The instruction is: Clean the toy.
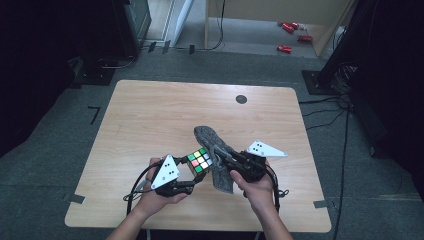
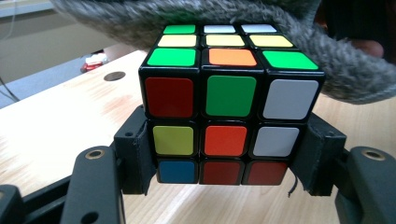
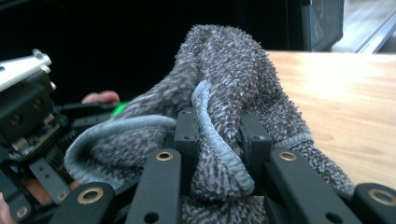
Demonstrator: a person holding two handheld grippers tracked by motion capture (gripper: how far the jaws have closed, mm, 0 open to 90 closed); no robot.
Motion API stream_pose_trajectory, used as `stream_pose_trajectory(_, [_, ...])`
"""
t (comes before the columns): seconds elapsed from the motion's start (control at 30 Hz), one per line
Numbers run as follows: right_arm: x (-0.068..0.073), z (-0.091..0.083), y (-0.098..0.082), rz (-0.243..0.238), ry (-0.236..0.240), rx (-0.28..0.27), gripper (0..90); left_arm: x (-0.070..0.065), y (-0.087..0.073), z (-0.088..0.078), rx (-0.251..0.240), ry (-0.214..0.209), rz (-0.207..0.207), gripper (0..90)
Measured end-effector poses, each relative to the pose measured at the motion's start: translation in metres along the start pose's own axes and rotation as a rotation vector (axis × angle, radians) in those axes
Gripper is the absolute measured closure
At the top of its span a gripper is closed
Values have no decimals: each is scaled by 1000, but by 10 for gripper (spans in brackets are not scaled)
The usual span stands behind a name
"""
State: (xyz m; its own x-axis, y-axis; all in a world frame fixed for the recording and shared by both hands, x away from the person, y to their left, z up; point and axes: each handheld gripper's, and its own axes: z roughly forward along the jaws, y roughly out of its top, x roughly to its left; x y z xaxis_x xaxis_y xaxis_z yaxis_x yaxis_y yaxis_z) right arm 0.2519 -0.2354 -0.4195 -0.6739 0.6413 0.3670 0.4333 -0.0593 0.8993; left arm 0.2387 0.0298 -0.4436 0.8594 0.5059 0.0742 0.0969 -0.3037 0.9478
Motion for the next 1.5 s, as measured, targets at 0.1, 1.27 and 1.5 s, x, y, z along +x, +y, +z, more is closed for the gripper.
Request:
stream_pose_trajectory(0.1, [-4, 5, -6, 29, 13, 14, 742, 1, 3, -4, -22, 0, -2, 348])
stream_pose_trajectory(1.27, [-1, 15, -16, 26, -22, 87, 740, 14, 1, -10, -61, -46, -89, 348])
stream_pose_trajectory(1.5, [7, 1, -2, -9, -26, 7, 741, 10, -1, -3, -28, -53, -73, 348])
